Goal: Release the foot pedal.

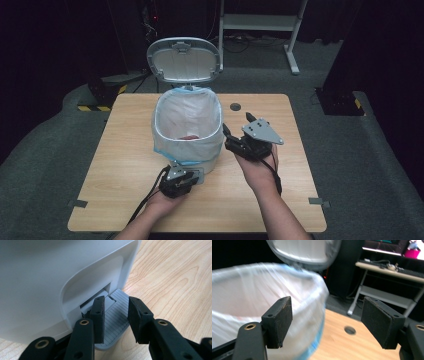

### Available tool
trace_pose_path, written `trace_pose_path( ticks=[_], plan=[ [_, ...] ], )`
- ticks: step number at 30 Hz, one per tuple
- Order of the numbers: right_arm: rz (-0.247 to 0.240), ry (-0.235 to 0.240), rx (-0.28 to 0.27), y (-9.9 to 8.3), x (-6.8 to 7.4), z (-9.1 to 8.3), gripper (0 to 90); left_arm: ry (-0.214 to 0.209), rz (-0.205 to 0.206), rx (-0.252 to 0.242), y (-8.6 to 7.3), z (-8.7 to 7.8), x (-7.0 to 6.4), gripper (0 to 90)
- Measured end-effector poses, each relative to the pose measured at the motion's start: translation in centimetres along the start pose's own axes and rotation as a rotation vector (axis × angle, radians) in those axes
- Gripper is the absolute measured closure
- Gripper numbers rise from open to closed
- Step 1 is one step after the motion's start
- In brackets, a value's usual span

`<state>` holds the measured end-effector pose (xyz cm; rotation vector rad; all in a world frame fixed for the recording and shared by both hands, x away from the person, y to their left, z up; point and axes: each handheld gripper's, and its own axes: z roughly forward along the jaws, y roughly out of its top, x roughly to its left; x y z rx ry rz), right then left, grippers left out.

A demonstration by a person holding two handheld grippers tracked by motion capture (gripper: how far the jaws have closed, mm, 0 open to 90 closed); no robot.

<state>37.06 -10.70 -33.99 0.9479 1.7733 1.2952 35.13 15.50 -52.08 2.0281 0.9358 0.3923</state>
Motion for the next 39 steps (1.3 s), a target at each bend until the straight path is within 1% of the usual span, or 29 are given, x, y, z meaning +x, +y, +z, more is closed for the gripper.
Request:
trace_pose_path(
  ticks=[3, 8, 10, 11, 12, 13, 15, 17, 19, 21, 22, 24, 25, 26, 28, 29, 30, 31, 32, 33, 35, 36, 37, 39],
  plan=[
    [0.025, -0.020, 0.036, -2.0, -0.9, 0.1, 25.3, 0.001, 0.000, 0.001, 0.0, 0.0, 0.0, 66.7],
    [0.051, -0.049, 0.110, -5.6, -2.2, 0.5, 25.3, 0.003, 0.002, 0.003, 0.0, 0.0, 0.0, 66.7],
    [0.059, -0.057, 0.149, -7.1, -2.6, 0.8, 26.0, 0.005, 0.004, 0.002, 0.0, 0.0, -0.1, 66.7],
    [0.062, -0.057, 0.171, -7.8, -2.8, 0.9, 26.7, 0.007, 0.011, 0.007, 0.0, 0.0, -0.1, 66.7],
    [0.069, -0.059, 0.196, -8.5, -2.9, 1.0, 26.9, 0.006, 0.011, 0.008, 0.0, 0.0, 0.0, 66.7],
    [0.069, -0.062, 0.217, -9.2, -3.1, 1.1, 26.9, 0.004, 0.003, 0.003, 0.0, 0.0, -0.1, 66.7],
    [0.066, -0.070, 0.250, -10.5, -3.2, 1.2, 27.6, 0.004, 0.002, 0.002, 0.0, 0.0, -0.1, 66.5],
    [0.072, -0.072, 0.285, -11.7, -3.4, 1.3, 27.8, 0.003, 0.006, 0.001, 0.0, 0.0, -0.1, 66.1],
    [0.077, -0.075, 0.321, -13.0, -3.5, 1.3, 28.0, -0.002, 0.001, -0.002, 0.0, 0.0, -0.1, 65.8],
    [0.089, -0.076, 0.355, -14.2, -3.6, 1.3, 29.2, -0.021, 0.001, -0.004, 0.0, -0.1, 0.0, 62.4],
    [0.100, -0.076, 0.368, -14.8, -3.7, 1.2, 29.7, -0.029, 0.007, -0.003, 0.0, -0.2, 0.1, 60.4],
    [0.126, -0.077, 0.389, -15.9, -3.9, 1.1, 30.1, -0.055, 0.000, -0.007, -0.1, -0.3, 0.2, 54.5],
    [0.135, -0.076, 0.403, -16.5, -4.1, 1.0, 30.4, -0.046, -0.013, -0.015, -0.1, -0.3, 0.2, 50.7],
    [0.145, -0.075, 0.416, -16.9, -4.2, 1.1, 30.5, -0.041, -0.023, -0.008, -0.1, -0.5, 0.4, 43.9],
    [0.153, -0.074, 0.442, -17.6, -4.4, 1.1, 29.6, -0.048, -0.047, -0.019, -0.3, -0.9, 0.5, 40.4],
    [0.153, -0.076, 0.451, -17.9, -4.4, 1.1, 29.1, -0.051, -0.040, -0.026, -0.4, -1.3, 0.6, 40.1],
    [0.159, -0.077, 0.454, -18.1, -4.6, 1.1, 29.1, -0.044, -0.035, -0.038, -0.5, -1.7, 0.7, 39.9],
    [0.175, -0.078, 0.461, -18.3, -4.7, 1.1, 29.1, -0.042, -0.030, -0.046, -0.7, -2.1, 0.7, 36.8],
    [0.187, -0.079, 0.469, -18.5, -4.7, 1.1, 28.9, -0.048, -0.029, -0.051, -0.8, -2.6, 0.9, 37.3],
    [0.191, -0.079, 0.475, -18.6, -4.8, 1.2, 28.6, -0.047, -0.030, -0.045, -1.0, -3.0, 1.1, 36.5],
    [0.188, -0.083, 0.494, -18.8, -4.9, 1.4, 27.6, -0.002, -0.029, -0.020, -1.4, -3.9, 1.8, 29.1],
    [0.184, -0.084, 0.504, -18.9, -4.9, 1.5, 27.4, 0.027, -0.020, -0.008, -1.7, -4.5, 2.3, 27.2],
    [0.185, -0.083, 0.512, -19.0, -4.9, 1.6, 27.3, 0.053, -0.022, -0.005, -2.1, -5.1, 2.8, 26.1],
    [0.186, -0.083, 0.518, -19.0, -4.9, 1.6, 26.9, 0.080, -0.064, -0.015, -2.9, -6.4, 4.3, 25.9]
  ],
)
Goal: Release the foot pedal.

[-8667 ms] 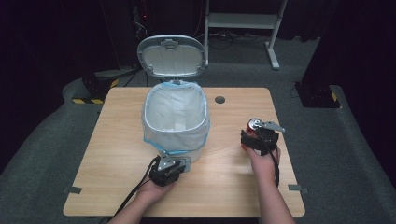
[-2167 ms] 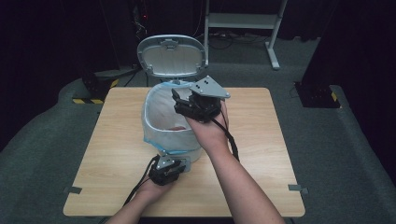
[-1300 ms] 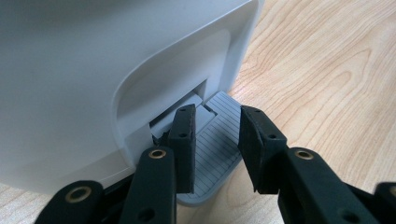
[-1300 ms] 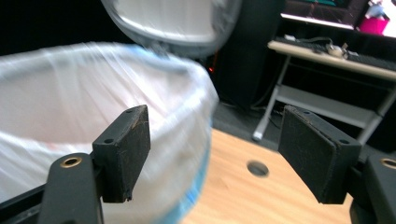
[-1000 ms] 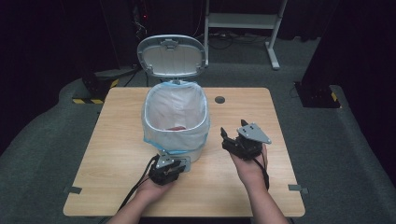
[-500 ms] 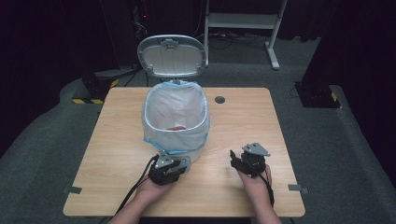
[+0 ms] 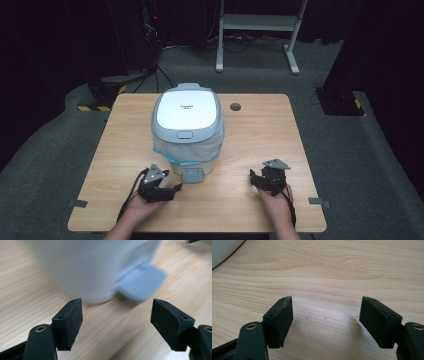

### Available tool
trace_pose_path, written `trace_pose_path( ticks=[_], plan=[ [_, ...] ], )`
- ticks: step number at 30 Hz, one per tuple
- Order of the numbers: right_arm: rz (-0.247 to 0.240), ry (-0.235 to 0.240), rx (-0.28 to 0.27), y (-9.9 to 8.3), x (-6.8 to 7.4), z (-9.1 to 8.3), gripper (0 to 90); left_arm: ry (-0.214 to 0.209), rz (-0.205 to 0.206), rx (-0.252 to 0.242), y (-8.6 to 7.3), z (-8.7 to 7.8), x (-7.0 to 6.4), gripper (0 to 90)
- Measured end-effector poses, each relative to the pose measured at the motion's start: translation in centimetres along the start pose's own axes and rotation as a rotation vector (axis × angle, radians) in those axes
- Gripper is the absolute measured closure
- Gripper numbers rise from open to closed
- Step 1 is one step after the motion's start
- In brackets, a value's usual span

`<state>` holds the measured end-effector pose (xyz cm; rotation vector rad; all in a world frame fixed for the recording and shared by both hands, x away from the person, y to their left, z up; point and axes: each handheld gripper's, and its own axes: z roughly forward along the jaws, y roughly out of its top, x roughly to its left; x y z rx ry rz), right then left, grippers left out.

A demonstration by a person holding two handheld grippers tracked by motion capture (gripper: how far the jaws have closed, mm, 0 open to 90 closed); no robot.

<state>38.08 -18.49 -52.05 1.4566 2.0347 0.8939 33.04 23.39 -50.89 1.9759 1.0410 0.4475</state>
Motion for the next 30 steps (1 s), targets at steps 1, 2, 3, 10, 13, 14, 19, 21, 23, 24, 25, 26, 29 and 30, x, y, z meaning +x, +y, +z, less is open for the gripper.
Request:
trace_pose_path(
  ticks=[1, 2, 3, 10, 13, 14, 19, 21, 23, 24, 25, 26, 29, 30],
  plan=[
    [-0.004, -0.004, 0.003, 0.0, 0.0, 0.0, 26.7, 0.003, -0.025, -0.004, -0.4, -0.6, 1.0, 27.5],
    [-0.006, -0.002, 0.007, 0.0, 0.1, 0.1, 25.9, 0.006, -0.046, 0.001, -0.7, -1.1, 2.0, 28.6],
    [-0.002, 0.000, 0.011, 0.0, 0.1, 0.2, 25.5, 0.016, -0.064, 0.010, -1.1, -1.6, 2.9, 28.1],
    [0.014, -0.008, 0.028, 0.0, 0.2, 0.5, 24.2, 0.192, -0.081, 0.115, -3.1, -2.8, 7.5, 19.7],
    [0.006, -0.020, 0.028, 0.0, 0.4, 0.6, 24.1, 0.189, -0.092, 0.103, -3.6, -2.6, 7.7, 16.1],
    [0.007, -0.021, 0.028, 0.0, 0.4, 0.6, 24.1, 0.195, -0.092, 0.103, -3.7, -2.6, 7.6, 16.2],
    [0.012, -0.030, 0.027, 0.1, 0.5, 0.6, 23.9, 0.217, -0.094, 0.104, -3.7, -2.4, 7.2, 16.2],
    [0.019, -0.034, 0.028, 0.1, 0.6, 0.6, 23.8, 0.210, -0.093, 0.102, -3.7, -2.5, 7.3, 16.6],
    [0.020, -0.038, 0.027, 0.1, 0.7, 0.7, 23.8, 0.208, -0.092, 0.101, -3.7, -2.6, 7.3, 17.5],
    [0.022, -0.039, 0.027, 0.1, 0.7, 0.7, 23.8, 0.208, -0.092, 0.100, -3.8, -2.6, 7.3, 17.8],
    [0.023, -0.040, 0.027, 0.1, 0.8, 0.7, 23.8, 0.208, -0.090, 0.101, -3.8, -2.6, 7.2, 17.9],
    [0.024, -0.041, 0.027, 0.1, 0.8, 0.7, 23.8, 0.208, -0.090, 0.098, -3.8, -2.6, 7.2, 18.2],
    [0.025, -0.042, 0.027, 0.1, 0.8, 0.7, 23.8, 0.204, -0.089, 0.098, -3.8, -2.6, 7.2, 19.0],
    [0.027, -0.043, 0.027, 0.1, 0.8, 0.7, 23.9, 0.204, -0.089, 0.098, -3.8, -2.6, 7.2, 19.1]
  ],
)
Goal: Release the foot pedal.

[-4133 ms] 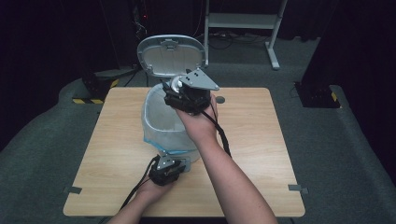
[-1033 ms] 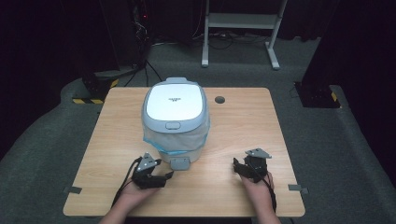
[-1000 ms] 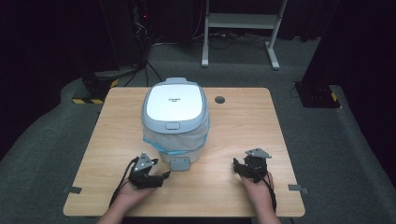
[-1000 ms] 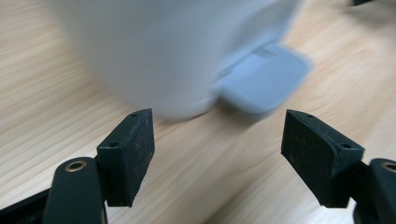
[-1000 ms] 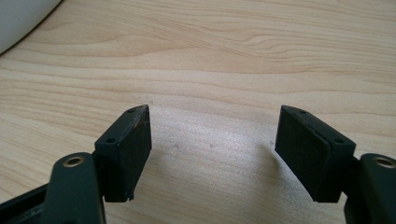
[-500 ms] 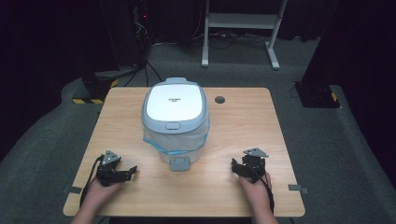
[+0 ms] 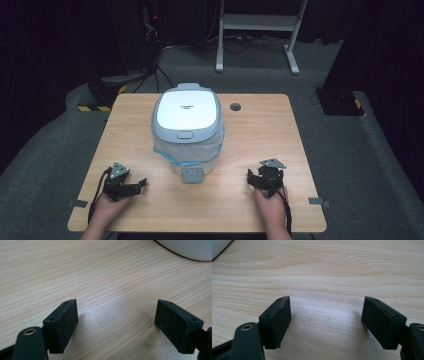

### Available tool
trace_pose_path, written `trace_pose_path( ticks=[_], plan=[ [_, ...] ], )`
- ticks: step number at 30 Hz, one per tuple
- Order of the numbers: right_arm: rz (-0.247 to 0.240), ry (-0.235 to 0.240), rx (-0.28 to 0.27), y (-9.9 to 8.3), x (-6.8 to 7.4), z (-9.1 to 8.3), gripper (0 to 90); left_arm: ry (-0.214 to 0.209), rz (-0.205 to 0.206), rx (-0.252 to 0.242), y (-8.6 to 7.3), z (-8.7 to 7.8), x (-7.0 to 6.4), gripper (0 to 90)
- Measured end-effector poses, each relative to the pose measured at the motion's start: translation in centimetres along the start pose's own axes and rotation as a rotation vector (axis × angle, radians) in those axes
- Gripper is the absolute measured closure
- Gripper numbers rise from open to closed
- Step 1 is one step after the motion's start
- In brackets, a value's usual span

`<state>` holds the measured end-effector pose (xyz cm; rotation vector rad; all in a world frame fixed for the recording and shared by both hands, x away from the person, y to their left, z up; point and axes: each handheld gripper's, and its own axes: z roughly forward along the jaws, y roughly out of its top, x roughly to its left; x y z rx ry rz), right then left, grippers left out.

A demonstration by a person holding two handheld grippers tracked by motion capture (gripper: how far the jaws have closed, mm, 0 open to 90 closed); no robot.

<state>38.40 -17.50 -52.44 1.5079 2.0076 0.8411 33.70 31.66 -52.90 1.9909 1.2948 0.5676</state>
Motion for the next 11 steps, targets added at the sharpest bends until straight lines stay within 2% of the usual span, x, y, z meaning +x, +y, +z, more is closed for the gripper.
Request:
trace_pose_path(
  ticks=[11],
  plan=[
    [0.000, -0.006, -0.003, -0.02, 0.08, -0.01, 24.1, -0.007, 0.004, -0.001, -0.01, -0.01, -0.01, 19.4]
  ],
)
